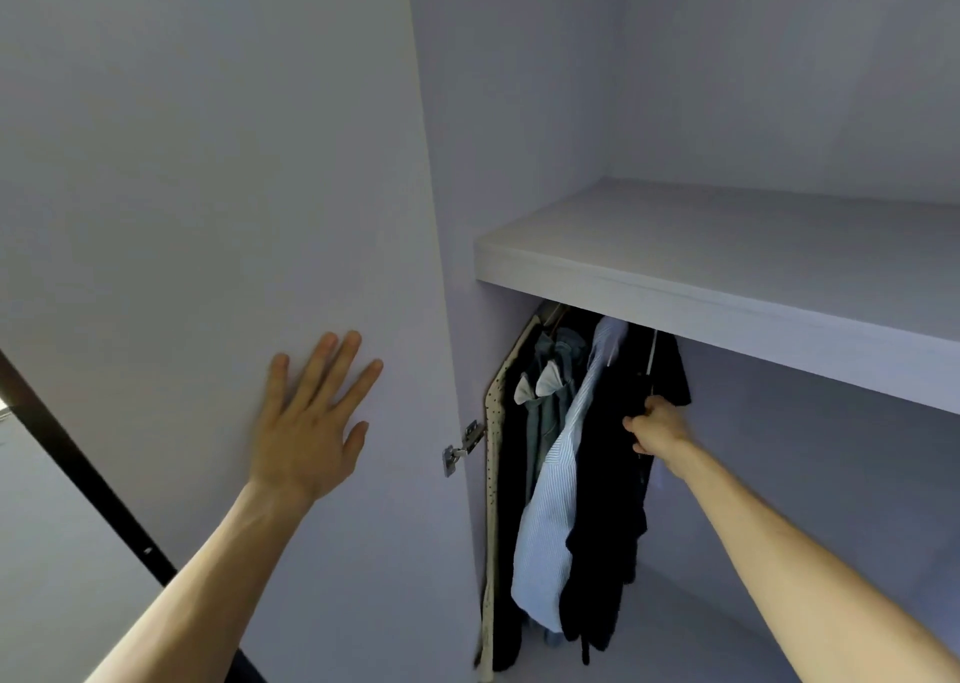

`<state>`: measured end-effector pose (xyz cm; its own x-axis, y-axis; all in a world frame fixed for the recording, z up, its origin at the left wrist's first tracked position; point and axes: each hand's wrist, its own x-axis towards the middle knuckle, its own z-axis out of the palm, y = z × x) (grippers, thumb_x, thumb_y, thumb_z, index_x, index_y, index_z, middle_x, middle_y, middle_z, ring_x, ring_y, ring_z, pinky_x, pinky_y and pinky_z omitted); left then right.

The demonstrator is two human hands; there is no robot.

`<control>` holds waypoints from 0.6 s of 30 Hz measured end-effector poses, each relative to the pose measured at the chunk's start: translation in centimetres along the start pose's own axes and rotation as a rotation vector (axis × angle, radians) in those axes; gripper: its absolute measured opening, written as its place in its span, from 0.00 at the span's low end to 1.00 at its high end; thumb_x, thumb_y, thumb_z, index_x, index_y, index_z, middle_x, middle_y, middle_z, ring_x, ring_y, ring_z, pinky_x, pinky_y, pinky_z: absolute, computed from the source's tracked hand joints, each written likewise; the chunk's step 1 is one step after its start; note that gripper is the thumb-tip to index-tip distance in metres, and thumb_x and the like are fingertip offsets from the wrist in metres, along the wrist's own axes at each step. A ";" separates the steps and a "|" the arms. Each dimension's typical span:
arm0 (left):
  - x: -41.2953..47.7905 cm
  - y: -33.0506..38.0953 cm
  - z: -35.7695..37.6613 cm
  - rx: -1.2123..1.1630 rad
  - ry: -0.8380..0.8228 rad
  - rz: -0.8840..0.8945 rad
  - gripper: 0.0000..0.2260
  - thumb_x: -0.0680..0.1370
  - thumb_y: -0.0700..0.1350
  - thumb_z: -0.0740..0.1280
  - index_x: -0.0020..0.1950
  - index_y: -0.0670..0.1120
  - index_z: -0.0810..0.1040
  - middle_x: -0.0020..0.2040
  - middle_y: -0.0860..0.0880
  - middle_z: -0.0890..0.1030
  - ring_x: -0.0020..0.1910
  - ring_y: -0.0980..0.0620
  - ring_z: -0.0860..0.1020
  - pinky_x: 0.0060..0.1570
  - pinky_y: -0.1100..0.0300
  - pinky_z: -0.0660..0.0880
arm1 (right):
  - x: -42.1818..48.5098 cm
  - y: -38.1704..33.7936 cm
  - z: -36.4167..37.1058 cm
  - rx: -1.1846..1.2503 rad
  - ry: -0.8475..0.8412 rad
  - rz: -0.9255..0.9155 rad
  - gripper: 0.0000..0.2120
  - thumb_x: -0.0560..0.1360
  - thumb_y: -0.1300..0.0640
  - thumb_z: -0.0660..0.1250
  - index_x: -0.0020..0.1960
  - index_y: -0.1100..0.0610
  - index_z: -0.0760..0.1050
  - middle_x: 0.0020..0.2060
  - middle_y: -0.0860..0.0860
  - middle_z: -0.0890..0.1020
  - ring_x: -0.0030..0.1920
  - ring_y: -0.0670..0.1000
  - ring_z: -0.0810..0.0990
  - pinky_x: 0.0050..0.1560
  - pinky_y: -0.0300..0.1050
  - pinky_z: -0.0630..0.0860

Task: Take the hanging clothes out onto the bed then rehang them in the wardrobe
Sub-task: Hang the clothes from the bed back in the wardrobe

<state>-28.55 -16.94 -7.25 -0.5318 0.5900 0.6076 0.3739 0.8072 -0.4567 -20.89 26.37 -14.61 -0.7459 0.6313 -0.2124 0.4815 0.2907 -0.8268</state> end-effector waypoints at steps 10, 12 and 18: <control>0.3 0.9 0.4 0.043 -0.052 -0.045 0.31 0.78 0.58 0.54 0.81 0.53 0.57 0.82 0.46 0.51 0.81 0.43 0.50 0.75 0.37 0.38 | 3.3 -2.3 4.4 -0.222 -0.077 -0.116 0.28 0.78 0.53 0.65 0.75 0.60 0.62 0.64 0.60 0.77 0.56 0.62 0.81 0.58 0.56 0.79; 0.3 1.0 0.1 0.033 -0.065 -0.050 0.32 0.78 0.58 0.56 0.81 0.53 0.56 0.82 0.46 0.49 0.81 0.43 0.49 0.75 0.37 0.39 | 2.8 -2.4 5.1 -0.223 -0.068 -0.114 0.27 0.79 0.50 0.65 0.73 0.61 0.63 0.63 0.61 0.77 0.58 0.62 0.80 0.57 0.53 0.78; -3.7 2.4 -0.2 -0.102 -0.240 -0.139 0.36 0.76 0.56 0.67 0.81 0.55 0.57 0.82 0.46 0.48 0.81 0.43 0.46 0.75 0.37 0.40 | -4.2 -1.5 6.9 -0.228 -0.073 -0.172 0.31 0.78 0.50 0.66 0.76 0.58 0.61 0.70 0.57 0.72 0.67 0.59 0.74 0.65 0.52 0.72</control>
<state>-25.50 -17.20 -10.49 -0.7433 0.4629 0.4830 0.3527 0.8846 -0.3050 -21.64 18.34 -16.03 -0.8529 0.5074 -0.1228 0.4295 0.5484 -0.7175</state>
